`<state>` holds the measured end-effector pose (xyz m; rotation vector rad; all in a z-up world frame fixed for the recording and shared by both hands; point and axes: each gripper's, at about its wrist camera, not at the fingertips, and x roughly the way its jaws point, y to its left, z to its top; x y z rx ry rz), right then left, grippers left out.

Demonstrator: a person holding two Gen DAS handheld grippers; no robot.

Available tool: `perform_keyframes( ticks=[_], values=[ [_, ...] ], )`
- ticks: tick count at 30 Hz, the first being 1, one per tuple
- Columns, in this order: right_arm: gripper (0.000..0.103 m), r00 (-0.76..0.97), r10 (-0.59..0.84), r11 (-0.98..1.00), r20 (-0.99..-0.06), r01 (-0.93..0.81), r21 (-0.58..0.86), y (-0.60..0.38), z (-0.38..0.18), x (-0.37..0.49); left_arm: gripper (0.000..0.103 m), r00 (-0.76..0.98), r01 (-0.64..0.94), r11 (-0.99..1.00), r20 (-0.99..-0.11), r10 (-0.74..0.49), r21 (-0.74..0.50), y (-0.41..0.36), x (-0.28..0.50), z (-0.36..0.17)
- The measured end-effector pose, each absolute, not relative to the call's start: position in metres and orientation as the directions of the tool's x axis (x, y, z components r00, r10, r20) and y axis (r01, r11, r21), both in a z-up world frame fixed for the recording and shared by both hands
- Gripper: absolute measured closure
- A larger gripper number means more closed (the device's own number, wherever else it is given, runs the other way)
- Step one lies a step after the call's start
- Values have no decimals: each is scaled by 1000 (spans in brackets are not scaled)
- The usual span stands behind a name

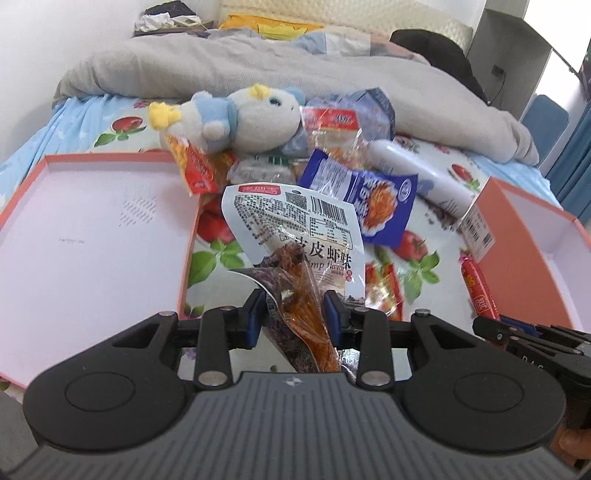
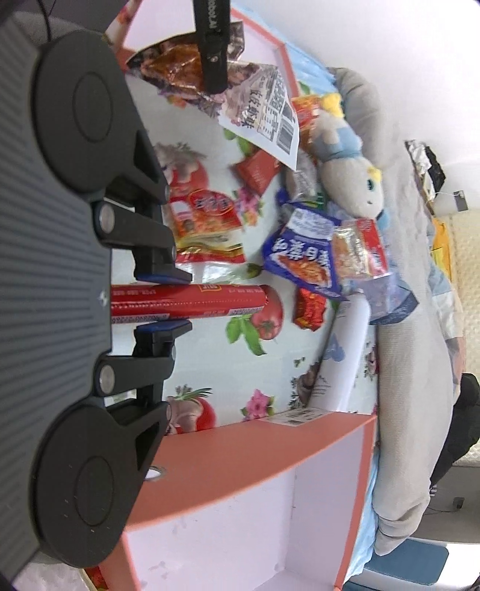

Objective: Organize snacks
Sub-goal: 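Carry both snacks over the open orange box and open the left tool to drop the bag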

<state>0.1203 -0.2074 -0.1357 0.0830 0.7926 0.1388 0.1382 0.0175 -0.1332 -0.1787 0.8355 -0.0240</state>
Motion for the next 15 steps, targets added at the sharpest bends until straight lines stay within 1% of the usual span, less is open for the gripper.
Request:
perform_keyframes(
  ticks=[5, 10, 15],
  values=[
    [79, 711, 176, 984, -681, -101, 148, -211, -114, 123, 63, 687, -39, 984, -720, -101, -175, 11, 141, -115],
    [79, 749, 175, 984, -639, -106, 145, -215, -87, 126, 63, 707, -25, 982, -697, -117, -189, -1, 146, -95],
    [79, 787, 172, 984, -593, -107, 143, -222, -61, 129, 63, 737, -2, 972, -657, -157, -234, -12, 152, -67]
  ],
)
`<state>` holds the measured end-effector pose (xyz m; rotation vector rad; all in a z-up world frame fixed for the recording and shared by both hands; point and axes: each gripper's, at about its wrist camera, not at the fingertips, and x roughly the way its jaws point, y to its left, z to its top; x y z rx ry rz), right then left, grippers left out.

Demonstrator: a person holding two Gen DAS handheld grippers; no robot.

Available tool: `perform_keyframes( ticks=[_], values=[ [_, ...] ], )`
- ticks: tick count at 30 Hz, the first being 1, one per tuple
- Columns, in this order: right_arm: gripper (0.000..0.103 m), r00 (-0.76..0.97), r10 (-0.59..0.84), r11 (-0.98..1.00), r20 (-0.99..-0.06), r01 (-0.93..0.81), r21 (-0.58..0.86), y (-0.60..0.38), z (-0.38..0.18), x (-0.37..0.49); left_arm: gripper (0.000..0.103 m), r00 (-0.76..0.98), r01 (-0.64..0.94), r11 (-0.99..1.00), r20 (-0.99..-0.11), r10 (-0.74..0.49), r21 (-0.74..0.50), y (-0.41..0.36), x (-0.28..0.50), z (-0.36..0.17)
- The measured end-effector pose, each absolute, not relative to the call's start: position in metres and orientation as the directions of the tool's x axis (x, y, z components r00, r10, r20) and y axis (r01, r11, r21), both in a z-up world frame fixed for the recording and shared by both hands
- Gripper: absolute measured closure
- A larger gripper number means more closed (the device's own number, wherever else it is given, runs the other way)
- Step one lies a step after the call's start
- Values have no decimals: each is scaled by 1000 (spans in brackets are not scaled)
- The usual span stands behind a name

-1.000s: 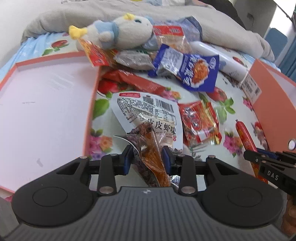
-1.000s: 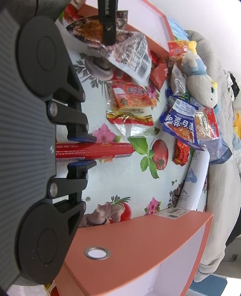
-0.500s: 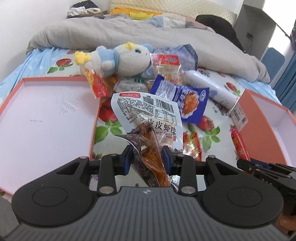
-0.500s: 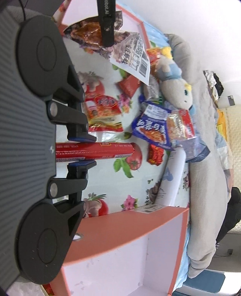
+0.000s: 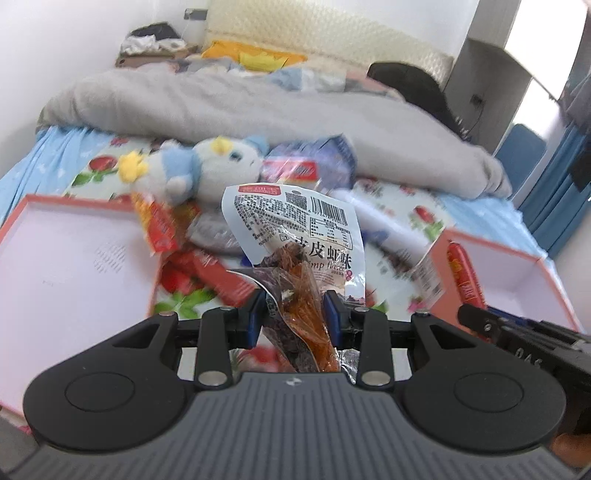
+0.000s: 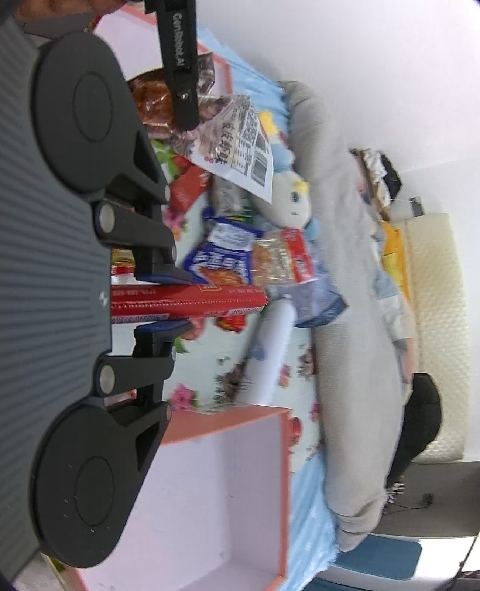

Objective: Organize snacks
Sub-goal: 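Carry both snacks over the open orange box and open the left tool to drop the bag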

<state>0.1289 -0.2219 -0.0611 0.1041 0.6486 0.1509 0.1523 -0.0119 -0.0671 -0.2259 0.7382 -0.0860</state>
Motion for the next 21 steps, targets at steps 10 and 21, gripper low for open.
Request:
perform_keyframes(
  ticks=[10, 21],
  values=[
    [79, 837, 136, 987, -531, -68, 145, -247, -28, 137, 63, 779, 111, 964, -582, -234, -240, -59, 173, -22],
    [79, 880, 30, 993, -474, 26, 113, -302, -8, 138, 63, 764, 237, 940, -550, -336, -246, -128, 198, -6]
  ],
)
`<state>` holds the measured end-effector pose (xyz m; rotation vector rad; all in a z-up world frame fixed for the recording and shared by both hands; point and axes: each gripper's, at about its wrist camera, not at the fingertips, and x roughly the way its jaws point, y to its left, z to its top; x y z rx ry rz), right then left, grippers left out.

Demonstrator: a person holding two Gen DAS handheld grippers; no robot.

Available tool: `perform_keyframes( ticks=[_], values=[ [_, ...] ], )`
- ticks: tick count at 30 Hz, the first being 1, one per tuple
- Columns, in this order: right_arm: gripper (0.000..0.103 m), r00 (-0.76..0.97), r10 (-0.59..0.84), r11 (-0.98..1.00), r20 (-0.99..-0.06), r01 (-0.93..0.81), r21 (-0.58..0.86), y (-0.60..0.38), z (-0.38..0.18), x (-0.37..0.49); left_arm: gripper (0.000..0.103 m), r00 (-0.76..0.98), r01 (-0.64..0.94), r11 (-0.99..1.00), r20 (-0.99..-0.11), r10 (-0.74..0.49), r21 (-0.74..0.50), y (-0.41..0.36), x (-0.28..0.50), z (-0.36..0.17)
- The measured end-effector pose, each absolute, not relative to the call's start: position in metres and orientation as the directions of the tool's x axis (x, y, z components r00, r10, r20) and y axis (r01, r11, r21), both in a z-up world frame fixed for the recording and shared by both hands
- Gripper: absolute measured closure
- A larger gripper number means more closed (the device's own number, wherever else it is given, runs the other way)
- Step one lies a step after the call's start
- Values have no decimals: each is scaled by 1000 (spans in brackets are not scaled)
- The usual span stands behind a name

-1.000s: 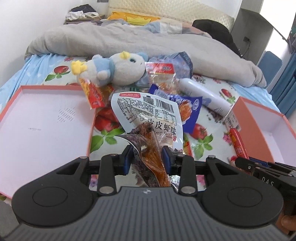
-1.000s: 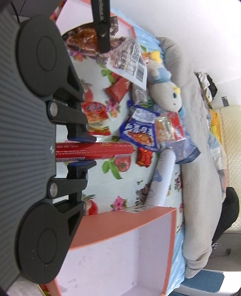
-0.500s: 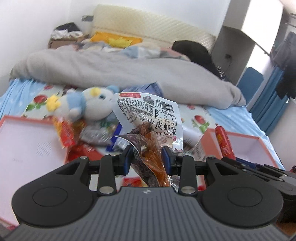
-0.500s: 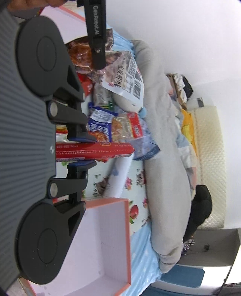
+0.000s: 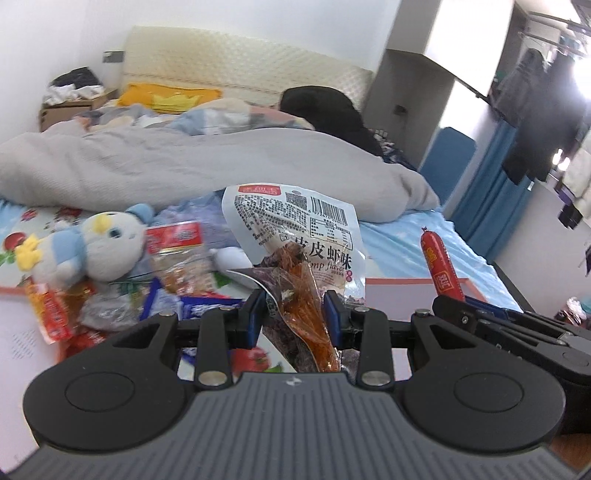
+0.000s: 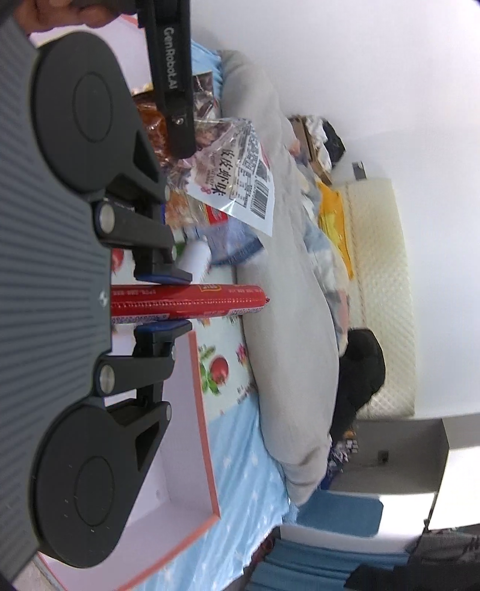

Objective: Organize snacks
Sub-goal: 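Carry both snacks over the open orange box and open the left tool to drop the bag, then open the right tool to drop the sausage into the box while the left tool withdraws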

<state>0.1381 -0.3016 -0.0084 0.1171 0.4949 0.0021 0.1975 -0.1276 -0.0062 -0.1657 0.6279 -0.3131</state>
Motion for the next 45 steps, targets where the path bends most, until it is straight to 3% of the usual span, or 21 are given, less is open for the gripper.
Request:
perform_keyframes(
  ticks=[11, 20, 29, 36, 39, 41, 42, 43, 45],
  values=[
    [79, 857, -76, 984, -510, 147, 101, -367, -33, 144, 63, 700, 349, 905, -574, -424, -244, -209, 221, -27],
    [79, 778, -149, 961, -611, 260, 97, -420, -81, 156, 63, 585, 388, 881, -666, -463, -271, -271, 256, -83],
    [79, 701, -132, 949, -701, 293, 115, -435, -127, 173, 63, 489, 432, 870, -749, -447, -238, -314, 285, -125],
    [79, 685, -103, 951, -721, 280, 130, -434, -140, 180, 63, 443, 450, 861, -779, -444, -235, -321, 297, -144],
    [78, 684, -89, 947, -724, 283, 150, -439, -139, 182, 61, 440, 450, 865, -787, -432, -223, -318, 300, -145],
    [78, 679, -77, 943, -731, 287, 168, -441, -140, 183, 53, 433, 448, 861, -785, -444, -240, -314, 301, -144],
    [74, 676, -87, 943, -732, 292, 158, -442, -140, 184, 48, 438, 443, 863, -781, -445, -243, -312, 301, -142],
    [58, 674, -100, 944, -732, 297, 145, -441, -139, 184, 41, 446, 444, 863, -776, -446, -241, -311, 299, -140],
    [42, 685, -102, 944, -721, 296, 148, -440, -136, 182, 36, 449, 456, 857, -768, -455, -241, -310, 296, -135]
  ],
)
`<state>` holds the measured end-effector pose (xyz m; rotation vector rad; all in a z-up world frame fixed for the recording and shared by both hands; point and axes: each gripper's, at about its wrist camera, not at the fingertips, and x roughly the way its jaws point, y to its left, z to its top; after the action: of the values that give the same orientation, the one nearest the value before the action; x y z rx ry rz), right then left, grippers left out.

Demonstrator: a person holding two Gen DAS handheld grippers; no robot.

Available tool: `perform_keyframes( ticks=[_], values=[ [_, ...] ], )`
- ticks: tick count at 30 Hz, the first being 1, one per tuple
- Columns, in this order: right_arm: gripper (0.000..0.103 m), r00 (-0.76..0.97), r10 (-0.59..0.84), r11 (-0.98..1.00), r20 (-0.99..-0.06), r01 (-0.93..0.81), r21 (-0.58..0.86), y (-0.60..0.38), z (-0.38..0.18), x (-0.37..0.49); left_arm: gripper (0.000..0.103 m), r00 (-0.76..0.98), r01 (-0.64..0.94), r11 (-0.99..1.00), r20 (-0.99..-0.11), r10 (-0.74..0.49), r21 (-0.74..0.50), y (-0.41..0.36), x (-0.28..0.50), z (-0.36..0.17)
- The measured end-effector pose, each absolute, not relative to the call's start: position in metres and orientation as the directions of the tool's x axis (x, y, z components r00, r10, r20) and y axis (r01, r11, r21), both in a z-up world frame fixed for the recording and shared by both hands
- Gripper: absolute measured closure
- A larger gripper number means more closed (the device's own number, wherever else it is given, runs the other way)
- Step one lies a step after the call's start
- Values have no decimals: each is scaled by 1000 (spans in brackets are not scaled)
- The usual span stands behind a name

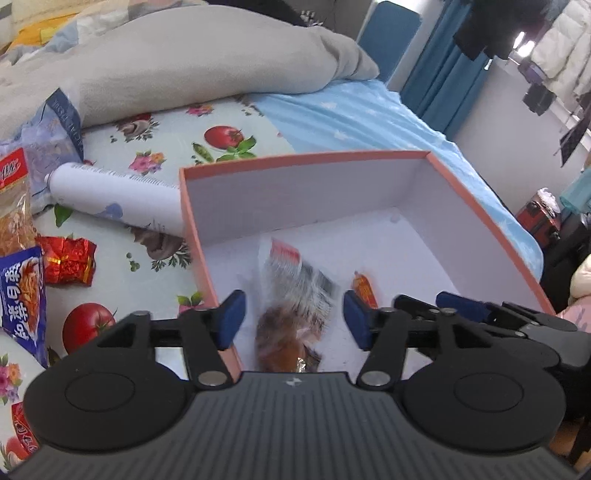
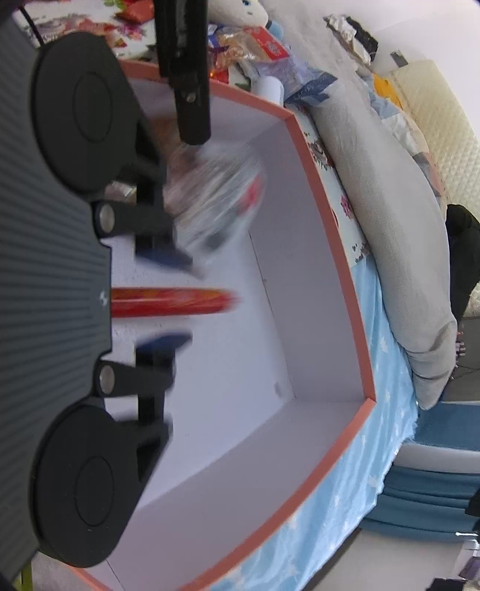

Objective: Organize snacks
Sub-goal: 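Open the right tool to drop the sausage into the box while the left tool withdraws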

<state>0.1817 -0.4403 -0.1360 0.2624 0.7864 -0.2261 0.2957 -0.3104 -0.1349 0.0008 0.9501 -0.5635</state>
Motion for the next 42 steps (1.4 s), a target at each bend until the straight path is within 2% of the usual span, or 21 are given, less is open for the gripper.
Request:
perform_keyframes(
  ticks=[13, 25, 38, 42],
  values=[
    [43, 761, -89, 946, -643, 267, 184, -426, -91, 152, 36, 522, 462, 862, -723, -454, -208, -279, 263, -86],
    [43, 846, -78, 958, -528, 210, 195, -393, -32, 125, 36, 630, 453, 874, -630, -454, -178, -229, 226, -21],
    [43, 884, -6, 971, -468, 117, 208, -348, -15, 103, 36, 687, 392, 901, -592, -421, -186, -160, 192, -7],
    [43, 895, 10, 983, -447, 73, 168, -328, -12, 99, 36, 709, 377, 909, -576, -407, -178, -142, 183, -6]
  ],
)
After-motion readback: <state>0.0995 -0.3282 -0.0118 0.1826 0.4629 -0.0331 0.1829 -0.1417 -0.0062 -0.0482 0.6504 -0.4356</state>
